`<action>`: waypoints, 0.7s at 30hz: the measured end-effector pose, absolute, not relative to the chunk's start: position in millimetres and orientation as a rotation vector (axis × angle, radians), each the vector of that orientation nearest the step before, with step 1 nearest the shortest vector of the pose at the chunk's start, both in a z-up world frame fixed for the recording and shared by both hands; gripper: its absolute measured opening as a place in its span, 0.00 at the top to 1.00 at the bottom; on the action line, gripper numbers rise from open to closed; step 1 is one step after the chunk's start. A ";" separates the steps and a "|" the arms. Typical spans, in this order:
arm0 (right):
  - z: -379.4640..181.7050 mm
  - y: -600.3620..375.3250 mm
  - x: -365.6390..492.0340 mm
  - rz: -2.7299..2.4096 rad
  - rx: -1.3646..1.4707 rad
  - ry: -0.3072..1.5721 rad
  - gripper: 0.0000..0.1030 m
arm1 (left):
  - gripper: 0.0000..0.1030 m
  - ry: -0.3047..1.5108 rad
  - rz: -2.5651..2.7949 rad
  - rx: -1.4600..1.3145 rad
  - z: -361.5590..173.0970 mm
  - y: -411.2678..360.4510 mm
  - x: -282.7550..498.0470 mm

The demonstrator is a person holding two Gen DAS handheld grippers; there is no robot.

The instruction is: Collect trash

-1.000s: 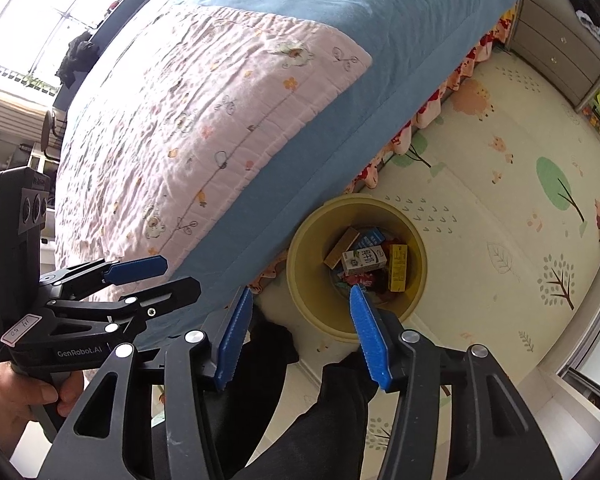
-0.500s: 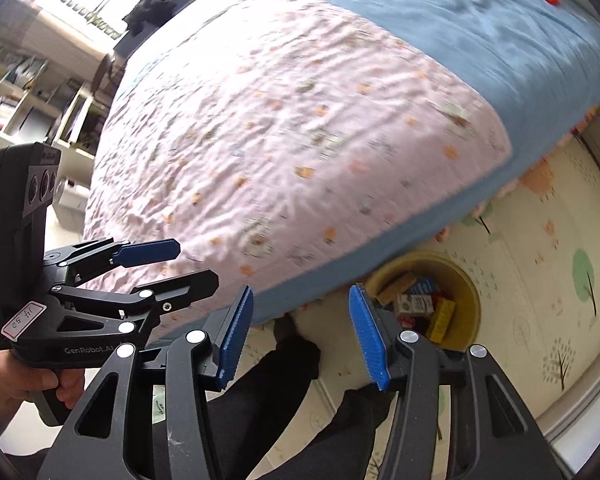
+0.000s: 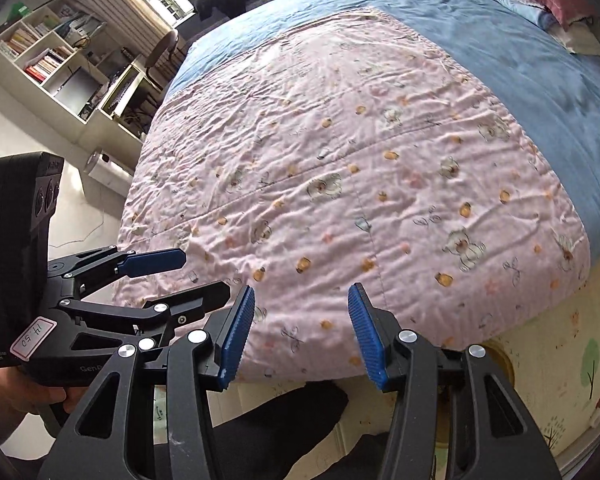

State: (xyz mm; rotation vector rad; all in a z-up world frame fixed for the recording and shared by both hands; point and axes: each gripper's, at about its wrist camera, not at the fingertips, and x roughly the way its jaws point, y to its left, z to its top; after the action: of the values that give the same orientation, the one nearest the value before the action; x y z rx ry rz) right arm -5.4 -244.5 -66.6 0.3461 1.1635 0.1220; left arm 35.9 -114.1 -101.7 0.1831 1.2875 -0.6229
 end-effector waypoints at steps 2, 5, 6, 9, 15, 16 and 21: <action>-62.5 -232.6 7.8 0.136 0.343 1.159 0.52 | 0.30 1.277 -0.604 0.163 -95.8 -97.0 46.5; -55.7 -213.8 23.1 0.151 0.325 1.147 0.52 | 0.27 1.254 -0.575 0.122 -85.3 -72.1 60.3; -52.6 -209.0 26.4 0.153 0.319 1.140 0.52 | 0.27 1.246 -0.566 0.110 -82.0 -65.0 63.7; -44.3 -194.9 36.2 0.169 0.314 1.117 0.50 | 0.22 1.220 -0.542 0.087 -71.7 -44.2 73.2; -32.7 -177.9 49.8 0.192 0.302 1.094 0.41 | 0.15 1.161 -0.497 0.054 -52.1 -20.7 80.8; -30.6 -176.1 51.6 0.201 0.296 1.093 0.38 | 0.15 1.154 -0.485 0.044 -48.7 -18.3 81.9; -21.7 -172.5 61.6 0.254 0.251 1.083 0.35 | 0.13 1.121 -0.438 0.018 -36.4 -16.6 81.9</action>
State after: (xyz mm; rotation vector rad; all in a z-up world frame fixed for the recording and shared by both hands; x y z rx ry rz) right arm 61.6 -172.5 -21.7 0.2509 1.0825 0.2536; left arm 81.9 -16.6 -36.4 0.0184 1.1213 -0.4379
